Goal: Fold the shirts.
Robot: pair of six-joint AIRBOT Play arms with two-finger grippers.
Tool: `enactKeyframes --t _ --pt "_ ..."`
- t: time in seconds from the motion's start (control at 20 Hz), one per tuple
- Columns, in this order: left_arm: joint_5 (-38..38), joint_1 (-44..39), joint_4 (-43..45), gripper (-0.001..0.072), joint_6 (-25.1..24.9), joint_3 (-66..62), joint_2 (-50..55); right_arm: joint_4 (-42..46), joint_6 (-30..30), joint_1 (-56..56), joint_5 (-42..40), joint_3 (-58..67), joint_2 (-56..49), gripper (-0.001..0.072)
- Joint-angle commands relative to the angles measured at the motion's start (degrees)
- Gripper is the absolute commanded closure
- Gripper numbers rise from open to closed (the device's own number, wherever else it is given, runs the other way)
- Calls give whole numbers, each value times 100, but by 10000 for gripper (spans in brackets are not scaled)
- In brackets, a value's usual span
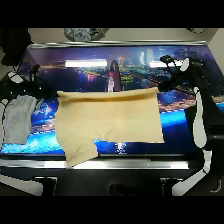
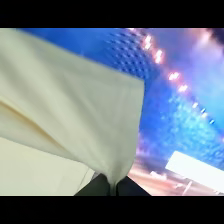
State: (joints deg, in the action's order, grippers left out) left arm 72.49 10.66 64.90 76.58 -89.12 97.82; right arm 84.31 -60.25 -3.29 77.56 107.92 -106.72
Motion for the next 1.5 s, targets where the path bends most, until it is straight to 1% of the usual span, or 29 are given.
enactKeyframes --t 0.0,0.15,0.3,0.4,0.45,0.5,0.55,0.6,0.65,0.75,0.85,0.9,0.95,1.1,1.2,1.25,1.35,1.45 --pt "1014 20 407 678 57 509 -44 -122 168 -9 1082 -376 -28 676" --pt "1064 28 413 678 61 612 -44 -225 184 -9 1202 -483 -118 676" --pt "1064 26 413 678 254 614 -11 -275 175 -9 1204 -636 -155 676" --pt "1064 22 378 676 254 612 -2 -407 173 -9 1220 -734 -155 675" --pt "1069 37 260 629 249 601 -11 -490 170 -9 1209 -730 -149 646" --pt "1137 83 142 421 254 544 -20 -529 170 -11 1204 -708 -127 494" --pt "1316 149 109 279 367 422 -20 -514 225 -15 1357 -656 -61 333" --pt "1628 251 111 257 404 236 -22 -343 404 -15 1596 -573 37 265" --pt "1967 376 114 258 402 46 -39 -68 439 -59 1779 -501 186 265" --pt "2483 702 114 260 404 -57 -282 -216 205 -387 2057 -505 566 265" --pt "2474 955 114 262 380 363 -778 -516 90 -804 2481 -610 815 263" --pt "2280 1032 114 263 321 855 -1110 -549 109 -942 2546 -857 975 263" --pt "2004 1071 114 264 210 1526 -1482 -542 184 -1021 2437 -1279 1187 263" --pt "990 1069 90 264 -72 4162 -2608 -590 223 -1043 1674 -2800 1867 264" --pt "505 1069 57 264 -332 5353 -3073 -848 358 -1040 1364 -3495 2157 264" --pt "319 1069 -28 265 -433 5698 -3200 -911 463 -1038 1325 -3679 2238 264" --pt "0 1067 -442 264 -623 6002 -3265 -907 522 -1040 1338 -3746 2282 264" --pt "-348 1060 -820 265 -629 6028 -3263 -905 522 -1040 1296 -3746 2310 264"
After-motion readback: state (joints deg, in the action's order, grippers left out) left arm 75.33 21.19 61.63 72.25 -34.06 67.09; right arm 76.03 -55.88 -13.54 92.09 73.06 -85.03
